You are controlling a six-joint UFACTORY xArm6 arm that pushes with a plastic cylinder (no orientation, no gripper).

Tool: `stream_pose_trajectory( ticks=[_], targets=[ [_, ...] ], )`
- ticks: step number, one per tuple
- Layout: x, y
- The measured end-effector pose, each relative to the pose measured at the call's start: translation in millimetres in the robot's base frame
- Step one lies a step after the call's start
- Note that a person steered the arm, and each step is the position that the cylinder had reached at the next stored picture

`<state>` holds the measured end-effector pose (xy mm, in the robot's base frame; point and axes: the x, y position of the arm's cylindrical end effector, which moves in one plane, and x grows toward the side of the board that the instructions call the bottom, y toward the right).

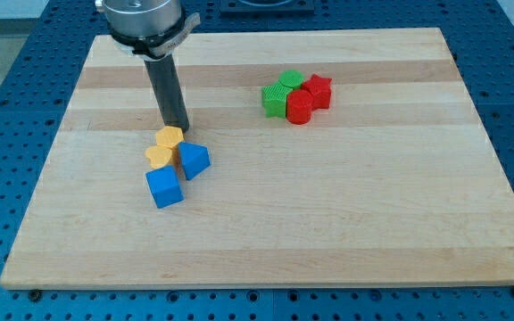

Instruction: Move the blue triangle close to the blue cube

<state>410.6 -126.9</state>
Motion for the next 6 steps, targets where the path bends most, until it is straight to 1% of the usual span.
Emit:
stream_pose_trajectory(
  ticks=[1,2,3,4,5,6],
  targets=[
    [3,2],
    [10,15],
    [0,19],
    [8,43],
    [36,51],
    [49,47]
  ],
)
